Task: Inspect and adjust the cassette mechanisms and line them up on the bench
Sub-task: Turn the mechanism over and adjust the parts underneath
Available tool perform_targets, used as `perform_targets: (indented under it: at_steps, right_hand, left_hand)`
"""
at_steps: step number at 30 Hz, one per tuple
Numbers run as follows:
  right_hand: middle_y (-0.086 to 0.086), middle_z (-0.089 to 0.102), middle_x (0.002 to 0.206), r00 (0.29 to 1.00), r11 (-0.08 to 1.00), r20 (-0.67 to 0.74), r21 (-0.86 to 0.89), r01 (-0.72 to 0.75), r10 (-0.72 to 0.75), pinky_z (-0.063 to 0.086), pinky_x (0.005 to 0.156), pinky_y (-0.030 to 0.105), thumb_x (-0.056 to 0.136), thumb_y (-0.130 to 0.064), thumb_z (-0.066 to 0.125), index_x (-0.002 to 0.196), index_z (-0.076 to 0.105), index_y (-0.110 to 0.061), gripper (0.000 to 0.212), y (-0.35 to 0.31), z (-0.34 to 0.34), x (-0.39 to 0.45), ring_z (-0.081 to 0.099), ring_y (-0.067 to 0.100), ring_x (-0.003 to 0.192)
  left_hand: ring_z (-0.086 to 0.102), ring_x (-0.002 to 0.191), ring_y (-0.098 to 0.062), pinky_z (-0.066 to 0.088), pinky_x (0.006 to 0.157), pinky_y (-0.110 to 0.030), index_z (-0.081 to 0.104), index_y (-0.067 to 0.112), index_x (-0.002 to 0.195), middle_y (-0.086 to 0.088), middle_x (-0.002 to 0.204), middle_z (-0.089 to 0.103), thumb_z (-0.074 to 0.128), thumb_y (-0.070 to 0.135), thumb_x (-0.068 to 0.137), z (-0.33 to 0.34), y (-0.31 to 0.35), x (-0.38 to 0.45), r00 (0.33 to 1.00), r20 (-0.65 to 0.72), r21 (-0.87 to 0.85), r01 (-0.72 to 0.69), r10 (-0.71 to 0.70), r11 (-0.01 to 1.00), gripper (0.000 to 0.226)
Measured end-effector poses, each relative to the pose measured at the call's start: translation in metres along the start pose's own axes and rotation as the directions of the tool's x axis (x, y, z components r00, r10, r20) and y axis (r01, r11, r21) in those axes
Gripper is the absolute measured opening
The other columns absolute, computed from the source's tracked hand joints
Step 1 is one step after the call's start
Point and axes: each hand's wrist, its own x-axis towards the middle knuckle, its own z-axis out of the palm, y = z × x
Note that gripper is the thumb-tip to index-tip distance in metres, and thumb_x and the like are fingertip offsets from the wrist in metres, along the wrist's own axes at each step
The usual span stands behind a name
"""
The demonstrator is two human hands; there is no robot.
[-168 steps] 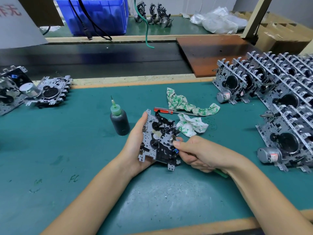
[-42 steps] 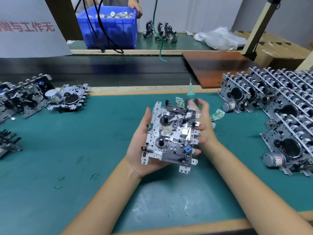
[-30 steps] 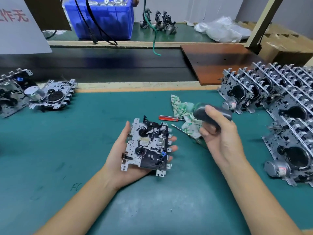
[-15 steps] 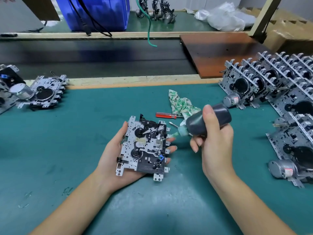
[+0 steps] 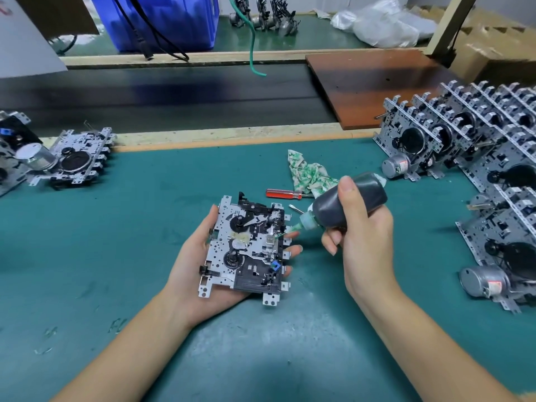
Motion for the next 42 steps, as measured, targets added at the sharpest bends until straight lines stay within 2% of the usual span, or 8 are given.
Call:
perform_targets:
  at_steps: [11, 18, 24, 30, 33, 36, 39, 42]
  right_hand:
    - [-0.007, 0.047, 0.048, 0.999, 0.999, 0.001, 0.0, 0.033, -0.033, 0.029, 0.033, 0.018, 0.082, -0.035, 0.059, 0.062, 0.05, -0.013, 0.031, 0.001, 0.0, 0.001, 0.034, 0.008, 0.035]
    - [0.004, 0.068, 0.074, 1.0, 0.998, 0.004, 0.062, 0.023, -0.023, 0.052, 0.052, 0.025, 0.073, -0.029, 0.068, 0.087, 0.058, -0.01, 0.026, -0.002, -0.004, 0.007, 0.064, 0.018, 0.056]
    - [-0.009, 0.07, 0.086, 0.974, 0.917, 0.177, -0.348, 0.193, -0.138, 0.043, 0.069, 0.021, 0.071, -0.014, 0.08, 0.098, 0.053, -0.026, 0.04, 0.009, -0.006, 0.01, 0.058, 0.001, 0.071]
    - [-0.009, 0.067, 0.1, 0.946, 0.784, 0.252, -0.535, 0.314, -0.206, 0.046, 0.078, 0.024, 0.072, -0.036, 0.072, 0.11, 0.058, -0.043, 0.041, 0.021, -0.005, 0.011, 0.06, 0.008, 0.087]
    - [-0.004, 0.067, 0.105, 0.931, 0.669, 0.316, -0.653, 0.355, -0.185, 0.046, 0.073, 0.022, 0.076, -0.031, 0.075, 0.121, 0.059, -0.031, 0.047, 0.029, 0.003, 0.011, 0.054, 0.002, 0.075]
    - [-0.005, 0.067, 0.109, 0.934, 0.685, 0.328, -0.648, 0.333, -0.144, 0.047, 0.069, 0.018, 0.077, -0.025, 0.076, 0.122, 0.059, -0.026, 0.048, 0.031, 0.007, 0.012, 0.052, -0.005, 0.069]
    - [-0.002, 0.064, 0.094, 0.928, 0.612, 0.356, -0.71, 0.348, -0.114, 0.051, 0.072, 0.031, 0.081, -0.028, 0.072, 0.12, 0.059, -0.027, 0.041, 0.026, 0.004, 0.008, 0.053, 0.007, 0.067]
    - [-0.007, 0.062, 0.092, 0.926, 0.653, 0.311, -0.659, 0.373, -0.215, 0.048, 0.07, 0.031, 0.086, -0.029, 0.066, 0.108, 0.063, -0.022, 0.023, 0.012, -0.002, 0.001, 0.054, 0.011, 0.072]
  left_hand:
    - [0.054, 0.12, -0.041, 0.043, 0.1, -0.054, 0.06, 0.002, 0.126, -0.025, 0.134, 0.052, 0.036, 0.061, 0.09, 0.008, 0.001, -0.001, 0.999, 0.024, 0.088, -0.023, 0.021, 0.996, 0.073]
    - [0.051, 0.122, -0.042, 0.04, 0.103, -0.055, 0.061, 0.003, 0.124, -0.026, 0.134, 0.051, 0.032, 0.062, 0.091, 0.01, 0.002, 0.001, 1.0, 0.028, 0.166, -0.015, 0.011, 0.986, 0.074]
    - [0.059, 0.115, -0.037, 0.046, 0.097, -0.054, 0.069, 0.009, 0.115, -0.019, 0.125, 0.061, 0.029, 0.063, 0.092, 0.012, 0.006, -0.004, 0.997, 0.004, 0.253, 0.077, -0.081, 0.964, 0.071]
    - [0.058, 0.114, -0.041, 0.046, 0.095, -0.057, 0.068, 0.01, 0.117, -0.02, 0.126, 0.06, 0.041, 0.056, 0.091, 0.013, 0.022, -0.017, 0.984, 0.027, 0.382, 0.153, -0.177, 0.911, 0.06]
    - [0.063, 0.108, -0.037, 0.049, 0.092, -0.055, 0.07, 0.009, 0.113, -0.018, 0.121, 0.064, 0.049, 0.053, 0.087, 0.015, 0.023, -0.019, 0.974, 0.008, 0.423, 0.202, -0.227, 0.883, 0.055]
    - [0.061, 0.107, -0.045, 0.048, 0.089, -0.058, 0.06, 0.008, 0.127, -0.025, 0.129, 0.056, 0.054, 0.052, 0.084, 0.018, 0.019, -0.02, 0.957, -0.02, 0.44, 0.267, -0.288, 0.857, 0.062]
    - [0.06, 0.105, -0.047, 0.05, 0.085, -0.056, 0.05, 0.006, 0.135, -0.029, 0.133, 0.051, 0.049, 0.053, 0.089, 0.019, 0.018, -0.02, 0.949, -0.041, 0.432, 0.298, -0.311, 0.851, 0.066]
    - [0.062, 0.104, -0.045, 0.051, 0.087, -0.058, 0.057, 0.004, 0.129, -0.027, 0.129, 0.055, 0.05, 0.055, 0.084, 0.019, 0.021, -0.02, 0.944, -0.117, 0.42, 0.329, -0.309, 0.846, 0.068]
